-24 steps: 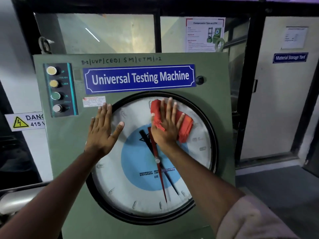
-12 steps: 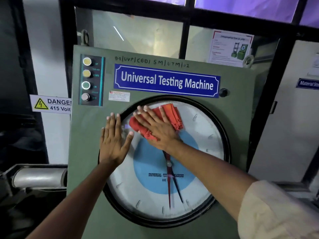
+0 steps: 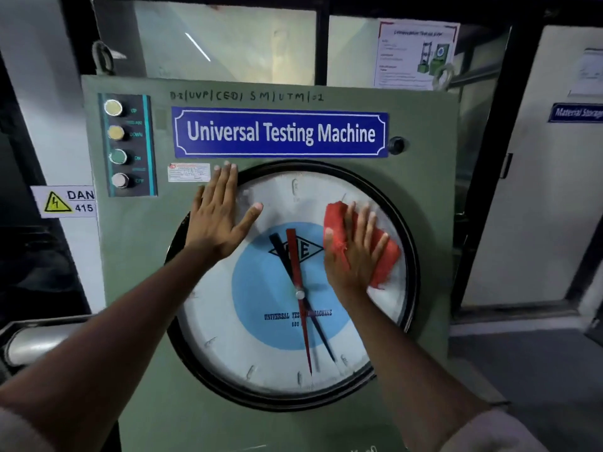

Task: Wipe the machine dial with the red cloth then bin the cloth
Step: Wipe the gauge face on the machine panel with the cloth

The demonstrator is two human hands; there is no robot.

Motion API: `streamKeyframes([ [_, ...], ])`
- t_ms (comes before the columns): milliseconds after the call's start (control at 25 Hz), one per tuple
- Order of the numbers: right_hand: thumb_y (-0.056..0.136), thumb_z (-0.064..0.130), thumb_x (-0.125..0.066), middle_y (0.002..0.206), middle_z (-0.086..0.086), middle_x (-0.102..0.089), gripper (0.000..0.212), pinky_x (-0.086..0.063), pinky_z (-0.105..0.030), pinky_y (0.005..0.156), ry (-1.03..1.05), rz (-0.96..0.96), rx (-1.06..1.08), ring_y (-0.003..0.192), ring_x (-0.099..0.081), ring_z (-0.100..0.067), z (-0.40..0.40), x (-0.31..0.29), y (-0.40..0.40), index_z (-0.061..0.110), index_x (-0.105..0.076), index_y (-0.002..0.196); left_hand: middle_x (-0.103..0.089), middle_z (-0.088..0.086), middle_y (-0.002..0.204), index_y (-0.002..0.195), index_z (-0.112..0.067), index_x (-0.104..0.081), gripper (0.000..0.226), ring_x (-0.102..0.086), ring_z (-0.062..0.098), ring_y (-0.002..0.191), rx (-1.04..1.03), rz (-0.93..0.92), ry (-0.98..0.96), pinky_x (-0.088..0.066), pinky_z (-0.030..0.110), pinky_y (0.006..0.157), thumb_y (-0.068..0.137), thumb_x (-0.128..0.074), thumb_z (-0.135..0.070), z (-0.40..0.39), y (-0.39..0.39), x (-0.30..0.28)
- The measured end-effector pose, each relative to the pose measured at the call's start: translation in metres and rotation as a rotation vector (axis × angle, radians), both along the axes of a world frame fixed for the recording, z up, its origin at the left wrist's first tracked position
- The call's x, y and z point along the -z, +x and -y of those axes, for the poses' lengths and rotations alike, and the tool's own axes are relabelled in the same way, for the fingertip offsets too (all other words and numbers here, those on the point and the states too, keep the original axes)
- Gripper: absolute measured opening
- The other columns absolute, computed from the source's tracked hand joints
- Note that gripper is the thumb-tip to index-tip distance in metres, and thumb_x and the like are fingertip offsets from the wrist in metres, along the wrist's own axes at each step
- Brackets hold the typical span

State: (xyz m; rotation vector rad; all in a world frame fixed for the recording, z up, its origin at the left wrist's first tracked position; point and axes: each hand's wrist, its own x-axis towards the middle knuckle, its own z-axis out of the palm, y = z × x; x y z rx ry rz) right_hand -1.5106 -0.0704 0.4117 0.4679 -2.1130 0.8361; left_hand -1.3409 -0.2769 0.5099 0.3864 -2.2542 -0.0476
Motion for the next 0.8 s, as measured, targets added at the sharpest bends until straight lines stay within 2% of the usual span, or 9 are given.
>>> streamKeyframes([
  [160, 0.106, 0.059, -0.024, 0.176, 0.001, -0.001, 0.073, -0.013, -0.070, 0.129, -0.049, 0.142, -0.042, 0.165, -0.005, -0.022, -0.037, 0.059, 0.006, 0.024, -0.011, 0.170, 0.004, -0.004, 0.180, 0.171, -0.021, 0.001, 0.094, 0.007, 0.014, 0.165, -0.020, 0.008, -0.028, 0.001, 0.047, 0.133, 0.100, -0.020, -0.077, -0.011, -0.013, -0.009],
  [280, 0.106, 0.059, -0.018, 0.177, 0.001, 0.006, 0.074, -0.003, -0.067, 0.131, -0.059, 0.209, -0.049, 0.167, 0.003, -0.023, -0.031, 0.037, 0.010, 0.027, -0.002, 0.171, 0.004, -0.004, 0.180, 0.171, -0.021, 0.002, 0.096, 0.007, 0.013, 0.165, -0.024, 0.026, -0.014, 0.000, 0.049, 0.132, 0.098, -0.018, -0.080, -0.015, -0.013, -0.011],
  [400, 0.111, 0.055, -0.021, 0.181, -0.002, -0.001, 0.070, -0.003, -0.066, 0.132, 0.048, 0.089, -0.069, 0.168, -0.002, -0.024, -0.005, -0.017, 0.007, 0.028, -0.005, 0.173, 0.003, -0.003, 0.180, 0.171, -0.020, 0.001, 0.097, 0.007, 0.014, 0.165, -0.036, 0.021, -0.014, 0.000, 0.050, 0.132, 0.098, -0.018, -0.080, -0.017, -0.014, -0.011],
  [480, 0.112, 0.055, -0.024, 0.181, -0.001, -0.004, 0.069, 0.000, -0.063, 0.131, 0.127, -0.008, -0.093, 0.168, -0.003, -0.022, -0.002, -0.031, 0.002, 0.029, -0.005, 0.173, 0.003, -0.004, 0.180, 0.171, -0.021, 0.000, 0.096, 0.006, 0.015, 0.166, -0.025, 0.024, -0.009, 0.000, 0.050, 0.132, 0.098, -0.019, -0.080, -0.016, -0.013, -0.012],
  [600, 0.112, 0.057, -0.022, 0.181, 0.002, -0.004, 0.066, -0.002, -0.064, 0.132, 0.126, 0.078, -0.062, 0.168, -0.002, -0.020, -0.029, 0.000, 0.002, 0.034, -0.006, 0.172, 0.001, -0.004, 0.180, 0.171, -0.022, -0.001, 0.096, 0.004, 0.014, 0.166, -0.014, 0.020, -0.006, -0.003, 0.051, 0.132, 0.098, -0.020, -0.080, -0.015, -0.011, -0.011],
  [720, 0.111, 0.056, -0.019, 0.181, 0.002, 0.004, 0.067, -0.007, -0.067, 0.130, 0.194, 0.225, -0.050, 0.168, 0.003, -0.023, -0.055, 0.040, 0.014, 0.035, 0.003, 0.171, 0.002, -0.005, 0.180, 0.171, -0.023, 0.000, 0.097, 0.005, 0.014, 0.166, -0.012, 0.037, 0.018, -0.001, 0.051, 0.132, 0.097, -0.018, -0.081, -0.017, -0.011, -0.012],
  [800, 0.111, 0.055, -0.018, 0.181, 0.002, 0.005, 0.067, -0.006, -0.070, 0.129, 0.208, 0.216, -0.046, 0.168, 0.004, -0.024, -0.049, 0.018, 0.011, 0.036, 0.004, 0.171, 0.002, -0.004, 0.180, 0.171, -0.023, 0.000, 0.097, 0.005, 0.014, 0.166, -0.011, 0.036, 0.018, -0.001, 0.051, 0.131, 0.097, -0.018, -0.082, -0.017, -0.010, -0.013],
])
